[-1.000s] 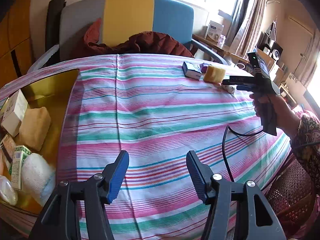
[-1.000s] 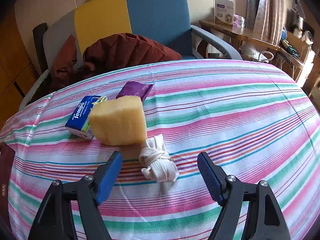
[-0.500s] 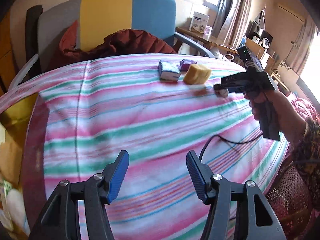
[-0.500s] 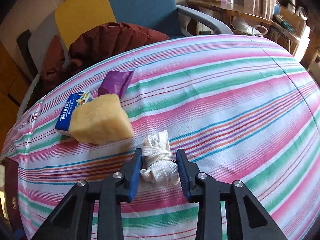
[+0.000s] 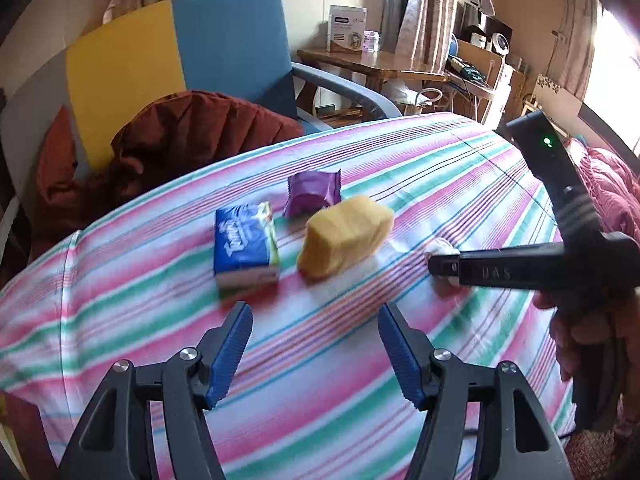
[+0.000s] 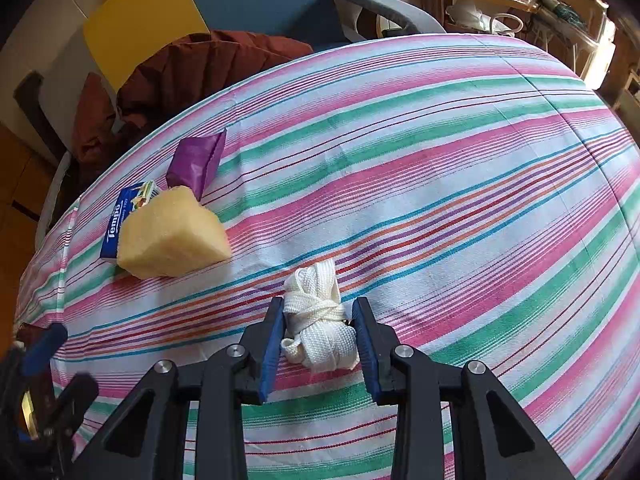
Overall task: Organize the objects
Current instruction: 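Grasp the yellow sponge with the left tool while the right tool holds the cord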
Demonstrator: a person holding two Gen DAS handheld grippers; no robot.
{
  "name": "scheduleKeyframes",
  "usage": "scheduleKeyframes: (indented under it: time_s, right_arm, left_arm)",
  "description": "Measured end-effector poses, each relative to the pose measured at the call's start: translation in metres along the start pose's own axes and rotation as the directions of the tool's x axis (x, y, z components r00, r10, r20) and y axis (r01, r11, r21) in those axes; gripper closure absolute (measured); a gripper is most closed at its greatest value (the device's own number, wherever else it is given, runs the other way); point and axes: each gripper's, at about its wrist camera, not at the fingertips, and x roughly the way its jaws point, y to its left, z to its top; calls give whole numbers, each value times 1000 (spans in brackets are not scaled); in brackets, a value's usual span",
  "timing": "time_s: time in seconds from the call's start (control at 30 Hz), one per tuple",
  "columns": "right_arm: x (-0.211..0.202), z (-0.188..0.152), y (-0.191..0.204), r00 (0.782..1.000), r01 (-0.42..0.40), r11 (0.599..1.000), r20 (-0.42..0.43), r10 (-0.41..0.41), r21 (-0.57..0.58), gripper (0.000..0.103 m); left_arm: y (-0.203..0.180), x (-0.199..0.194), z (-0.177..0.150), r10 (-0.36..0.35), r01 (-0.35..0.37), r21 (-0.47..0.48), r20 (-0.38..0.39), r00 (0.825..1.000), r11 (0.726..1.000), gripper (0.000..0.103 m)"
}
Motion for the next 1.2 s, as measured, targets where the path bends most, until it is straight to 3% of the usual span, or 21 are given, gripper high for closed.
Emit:
scheduleKeyframes:
  time_s: [0.17,0.4,0.43,0.47,0.57,0.77,0.83,0.97,1.2]
  right_arm:
    - [2,4,3,1000,-9,1000,-6,9,14,68]
    - [1,8,-6,998,-55,996,-15,56,73,69]
    - [1,8,-7,998,-60,995,-14,61,80,69]
    - [0,8,-7,998,-63,994,-14,64,85,69]
    - [-1,8,-6,998,-64,994,-17,65,86,69]
    - [-2,7,-3,998,-59,995,-16,60,84,69]
    - [-3,6,-1,998,-52,996,-14,54,79,69]
    - [-5,0,6,999,-37,997,-10,38,65,69]
    - [-8,-3,12,999,-32,998,-5,32,58,68]
  left_arm:
    - [-16,30,33,17,-18,97,14,1000,995,35]
    - [-29,61,40,-5,9,165,-24,1000,986,34]
    - [-27,63,38,-8,12,157,-22,1000,988,36]
    - [-25,63,36,-22,25,138,-19,1000,990,44]
    - [-20,57,27,-34,33,96,10,999,995,51]
    - [-11,50,-10,21,-23,62,28,999,998,67]
    - [-5,53,-26,29,-28,35,-3,1000,999,68]
    - [12,39,-33,11,-9,-63,31,999,998,69]
    - [20,28,-54,15,-9,-133,42,999,991,69]
